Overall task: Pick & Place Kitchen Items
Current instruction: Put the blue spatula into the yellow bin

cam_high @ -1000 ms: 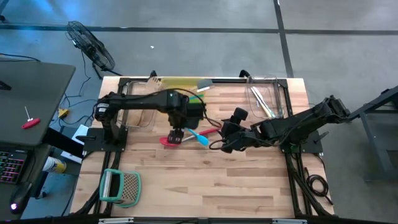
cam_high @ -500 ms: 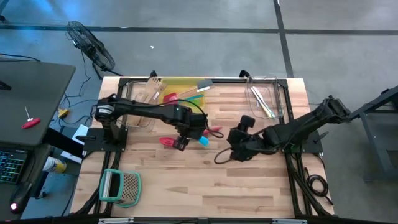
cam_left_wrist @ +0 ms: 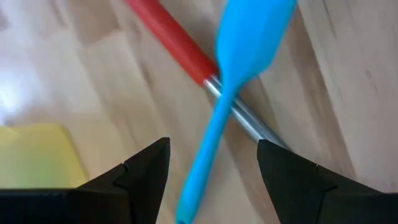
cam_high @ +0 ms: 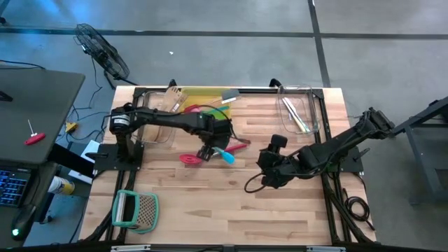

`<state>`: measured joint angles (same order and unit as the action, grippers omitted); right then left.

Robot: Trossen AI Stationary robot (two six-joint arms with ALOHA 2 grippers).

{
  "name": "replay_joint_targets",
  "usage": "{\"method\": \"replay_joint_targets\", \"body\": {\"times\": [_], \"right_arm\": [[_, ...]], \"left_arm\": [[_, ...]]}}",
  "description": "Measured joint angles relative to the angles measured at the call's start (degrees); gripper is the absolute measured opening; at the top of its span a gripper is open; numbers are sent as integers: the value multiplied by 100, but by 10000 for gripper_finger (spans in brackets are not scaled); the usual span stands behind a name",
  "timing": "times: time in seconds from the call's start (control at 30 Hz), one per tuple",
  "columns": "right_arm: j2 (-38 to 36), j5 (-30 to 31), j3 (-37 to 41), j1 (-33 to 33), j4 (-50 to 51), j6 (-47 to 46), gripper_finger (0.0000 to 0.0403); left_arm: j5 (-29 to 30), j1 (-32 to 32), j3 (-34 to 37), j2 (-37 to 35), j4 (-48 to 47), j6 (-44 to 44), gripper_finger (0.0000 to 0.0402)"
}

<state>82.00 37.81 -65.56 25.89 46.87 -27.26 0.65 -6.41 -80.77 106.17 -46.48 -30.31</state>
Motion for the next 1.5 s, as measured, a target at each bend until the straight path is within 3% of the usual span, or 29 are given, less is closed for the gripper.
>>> {"method": "replay_joint_targets", "body": {"times": [0.13,1.27,1.5], "right_arm": [[0,-113,0,0,-33,-13,219],[0,-268,0,0,-81,-102,219],[0,-266,0,0,-90,-102,219]], "left_arm": [[-308,-191,-15,48,111,-114,239],[-200,-298,-31,972,190,-247,237],[-255,-298,-34,1083,273,-290,179]]}}
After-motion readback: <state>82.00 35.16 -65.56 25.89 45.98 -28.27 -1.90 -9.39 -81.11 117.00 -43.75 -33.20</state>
